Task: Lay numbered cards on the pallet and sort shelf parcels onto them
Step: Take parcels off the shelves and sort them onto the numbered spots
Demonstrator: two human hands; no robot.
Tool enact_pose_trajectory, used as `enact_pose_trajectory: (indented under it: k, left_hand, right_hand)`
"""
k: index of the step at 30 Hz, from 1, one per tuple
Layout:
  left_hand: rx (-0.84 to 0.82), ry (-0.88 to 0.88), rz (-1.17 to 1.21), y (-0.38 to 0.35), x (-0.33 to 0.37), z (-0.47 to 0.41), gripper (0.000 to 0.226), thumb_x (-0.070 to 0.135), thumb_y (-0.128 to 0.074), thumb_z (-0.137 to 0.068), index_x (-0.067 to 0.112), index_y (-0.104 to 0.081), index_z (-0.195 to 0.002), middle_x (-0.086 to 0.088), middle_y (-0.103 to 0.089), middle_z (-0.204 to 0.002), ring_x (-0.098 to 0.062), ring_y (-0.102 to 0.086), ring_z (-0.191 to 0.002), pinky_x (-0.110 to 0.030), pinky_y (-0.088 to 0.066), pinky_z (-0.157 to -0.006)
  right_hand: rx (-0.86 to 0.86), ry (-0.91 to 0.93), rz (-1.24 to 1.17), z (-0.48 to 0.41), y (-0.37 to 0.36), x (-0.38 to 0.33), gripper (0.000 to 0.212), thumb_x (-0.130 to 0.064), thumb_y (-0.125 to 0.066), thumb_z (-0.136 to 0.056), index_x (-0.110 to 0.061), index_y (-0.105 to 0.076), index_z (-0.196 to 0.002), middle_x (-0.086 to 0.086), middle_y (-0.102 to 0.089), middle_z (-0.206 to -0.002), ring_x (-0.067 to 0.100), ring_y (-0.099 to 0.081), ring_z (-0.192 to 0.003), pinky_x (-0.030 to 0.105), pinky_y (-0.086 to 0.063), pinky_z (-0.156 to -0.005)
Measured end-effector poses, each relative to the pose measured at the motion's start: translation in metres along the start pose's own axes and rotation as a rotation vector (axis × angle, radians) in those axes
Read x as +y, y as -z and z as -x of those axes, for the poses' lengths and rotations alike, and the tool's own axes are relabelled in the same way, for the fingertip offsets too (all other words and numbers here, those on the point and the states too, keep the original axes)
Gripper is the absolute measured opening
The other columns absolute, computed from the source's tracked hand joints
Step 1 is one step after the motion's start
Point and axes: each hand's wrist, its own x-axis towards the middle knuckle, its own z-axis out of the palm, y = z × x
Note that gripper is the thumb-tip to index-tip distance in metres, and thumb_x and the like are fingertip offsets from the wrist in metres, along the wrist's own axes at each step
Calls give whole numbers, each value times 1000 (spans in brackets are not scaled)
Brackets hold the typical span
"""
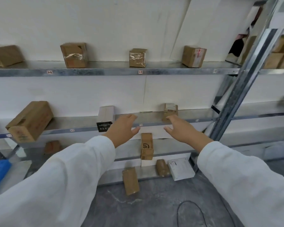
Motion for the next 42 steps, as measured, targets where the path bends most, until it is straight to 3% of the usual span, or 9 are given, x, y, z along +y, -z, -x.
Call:
enact_pose_trajectory:
  k: [9, 20, 28, 35, 42]
  left_hand:
    - [-19, 26, 30, -60, 83, -5, 57, 37, -48, -97, 14, -33, -147, -3, -37, -151, -20, -35, -138, -34, -31, -112]
    - [-126, -56, 19, -132, 127, -50, 60, 38, -49, -96, 13, -30, -148, -4, -34, -153, -21, -32, -140, -35, -26, -117]
    - [-211, -56, 117, -204, 139, -120, 59, 41, -51, -94, 19, -31, -145, -2, -38, -149, -22, -37, -134, -36, -39, -106]
    - [-379, -43, 192, -276, 135, -203, 63, 41, -52, -94, 14, -30, -147, -6, -37, -151, -23, -35, -136, -33, -29, -111]
    - [-489, -62, 212, -336, 117, -267, 63, 44, -51, -93, 11, -35, -144, -7, -44, -145, -24, -42, -131, -34, -33, -108]
  right_hand:
    - [-22, -64, -8, 46, -10, 94, 57, -41, -46, -98, -13, -33, -146, 6, -38, -150, 25, -46, -129, 36, -39, -104]
    - [-4, -175, -45, 59, -21, 171, 56, -40, -48, -97, -15, -33, -145, 5, -40, -147, 26, -48, -126, 38, -41, -102]
    - [-92, -239, -41, 19, -42, 232, 55, -39, -46, -98, -11, -35, -144, 8, -42, -143, 26, -49, -122, 37, -42, -99]
    - [-183, -351, -69, -38, -66, 297, 52, -42, -45, -98, -12, -40, -141, 10, -46, -139, 28, -52, -118, 36, -43, -97]
    - [-249, -449, -99, -92, -96, 351, 49, -40, -44, -98, -18, -39, -142, 7, -46, -139, 26, -49, -121, 36, -42, -97]
